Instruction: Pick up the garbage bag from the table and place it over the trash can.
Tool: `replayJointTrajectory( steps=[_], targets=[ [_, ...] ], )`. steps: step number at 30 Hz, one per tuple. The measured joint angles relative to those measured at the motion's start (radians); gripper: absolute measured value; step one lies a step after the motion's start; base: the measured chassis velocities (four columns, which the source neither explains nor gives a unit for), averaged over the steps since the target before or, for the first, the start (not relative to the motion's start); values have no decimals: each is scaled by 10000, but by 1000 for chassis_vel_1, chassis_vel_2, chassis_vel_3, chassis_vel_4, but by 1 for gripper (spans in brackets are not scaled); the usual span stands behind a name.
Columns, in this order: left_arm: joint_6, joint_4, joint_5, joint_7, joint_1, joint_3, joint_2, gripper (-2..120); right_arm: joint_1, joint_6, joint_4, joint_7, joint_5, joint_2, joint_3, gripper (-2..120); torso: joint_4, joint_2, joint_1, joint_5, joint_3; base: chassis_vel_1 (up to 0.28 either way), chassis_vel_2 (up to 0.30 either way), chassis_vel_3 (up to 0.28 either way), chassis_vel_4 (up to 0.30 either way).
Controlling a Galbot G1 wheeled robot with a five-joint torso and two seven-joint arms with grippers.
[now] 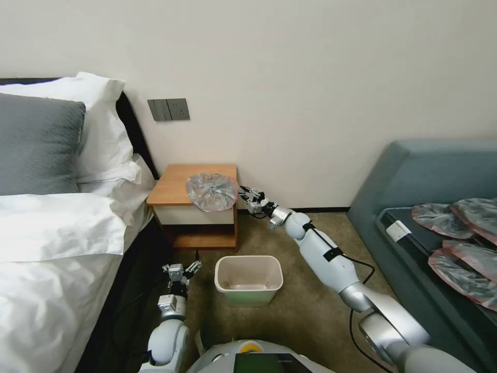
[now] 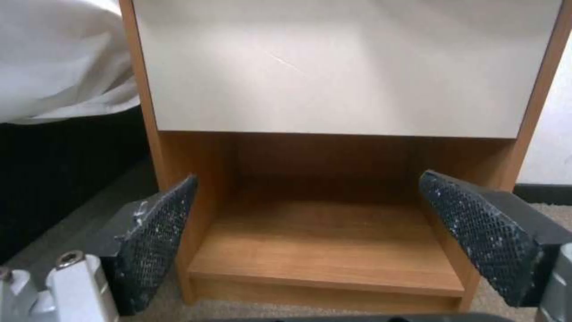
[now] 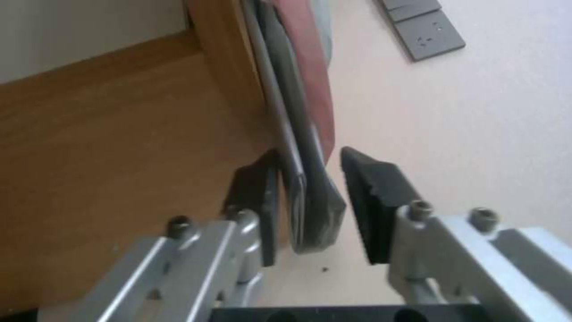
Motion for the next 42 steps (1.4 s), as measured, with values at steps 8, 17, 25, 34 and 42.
replayJointTrajectory(
  steps=[8, 17, 25, 34, 42],
  targets=[
    [-27, 15, 13, -5, 8, -1, -7, 96, -54, 11, -23, -14, -4, 56, 10, 0, 0, 0, 0, 0, 0, 0, 0, 0, 0],
    [-30, 139, -6, -43, -45, -86, -13, 96, -354, -55, 598, -2, 141, -104, 170, 0, 0, 0, 0, 0, 0, 0, 0, 0, 0],
    [5, 298, -368, -88, -164, -504, -60, 96, -1409, -608, 2165, 57, 849, -590, 324, 0, 0, 1, -1, 0, 0, 0, 0, 0, 0],
    [35, 447, -814, -358, -303, -1022, 38, 96, -3951, -906, 4330, 96, 1272, -1104, 795, 0, 0, 1, -1, 0, -1, 0, 0, 0, 0],
    [158, 447, -1247, -521, -467, -1128, 157, 96, -5499, -877, 5182, 206, 1263, -1300, 1142, 0, 1, 0, -1, 0, 0, 0, 0, 0, 0]
  ],
)
